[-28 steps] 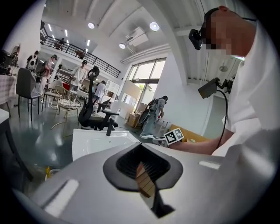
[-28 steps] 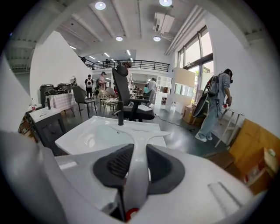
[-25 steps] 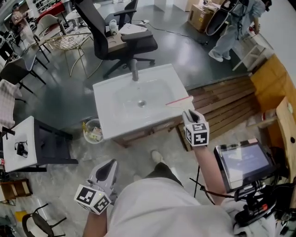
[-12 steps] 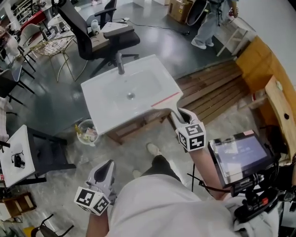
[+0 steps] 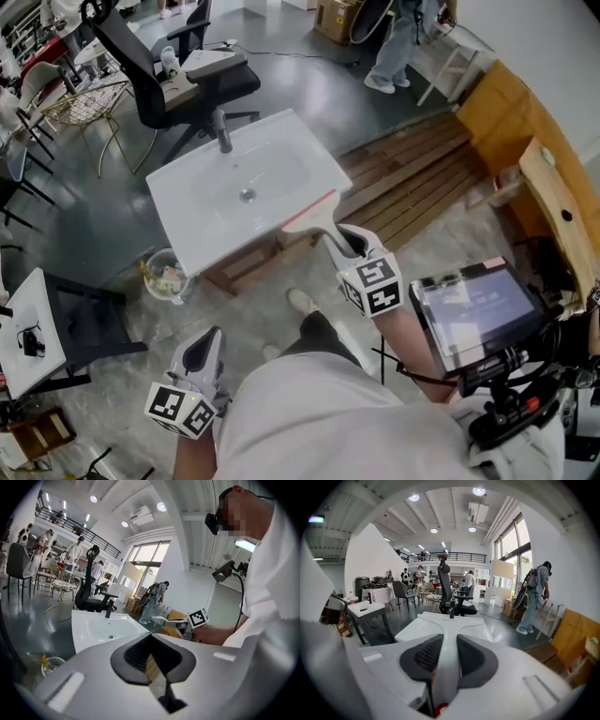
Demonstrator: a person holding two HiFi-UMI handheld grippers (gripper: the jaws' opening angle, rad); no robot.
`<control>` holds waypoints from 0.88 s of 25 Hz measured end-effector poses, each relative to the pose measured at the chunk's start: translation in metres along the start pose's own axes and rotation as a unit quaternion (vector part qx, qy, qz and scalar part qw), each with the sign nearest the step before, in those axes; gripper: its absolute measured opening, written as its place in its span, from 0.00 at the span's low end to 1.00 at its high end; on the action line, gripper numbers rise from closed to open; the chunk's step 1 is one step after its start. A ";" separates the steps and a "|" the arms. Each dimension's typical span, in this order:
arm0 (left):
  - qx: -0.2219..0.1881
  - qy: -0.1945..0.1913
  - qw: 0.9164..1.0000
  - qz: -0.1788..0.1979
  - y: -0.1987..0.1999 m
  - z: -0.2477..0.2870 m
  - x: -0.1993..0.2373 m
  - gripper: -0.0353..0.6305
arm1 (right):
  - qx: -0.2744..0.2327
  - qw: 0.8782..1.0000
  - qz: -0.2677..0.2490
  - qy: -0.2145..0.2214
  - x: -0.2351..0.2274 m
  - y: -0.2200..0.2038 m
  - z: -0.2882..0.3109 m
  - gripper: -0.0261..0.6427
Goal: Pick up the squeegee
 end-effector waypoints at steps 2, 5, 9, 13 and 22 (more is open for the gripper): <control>0.000 0.000 1.000 0.000 0.002 0.002 0.002 0.06 | -0.003 1.000 0.000 0.005 0.002 0.005 0.002 0.18; -0.001 -0.002 1.000 0.000 0.002 0.003 0.003 0.06 | -0.007 1.000 -0.003 0.010 0.005 0.011 0.002 0.18; 0.000 -0.001 1.000 0.002 -0.001 -0.002 0.000 0.06 | -0.012 1.000 -0.005 0.018 0.013 0.014 -0.004 0.18; 0.001 0.000 1.000 0.003 0.001 -0.001 -0.002 0.06 | -0.016 1.000 -0.009 0.025 0.016 0.019 -0.005 0.18; 0.000 0.003 1.000 0.002 0.000 0.002 -0.007 0.06 | -0.027 0.999 -0.012 0.032 0.013 0.027 -0.010 0.18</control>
Point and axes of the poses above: the fingertips, and each gripper's own axes: z forward along the fingers, x to its left, y out of its top, the point moved 7 cm from there along -z, backward along the fingers, and after that the axes turned 3 degrees about -x, right-handed, at the moved point
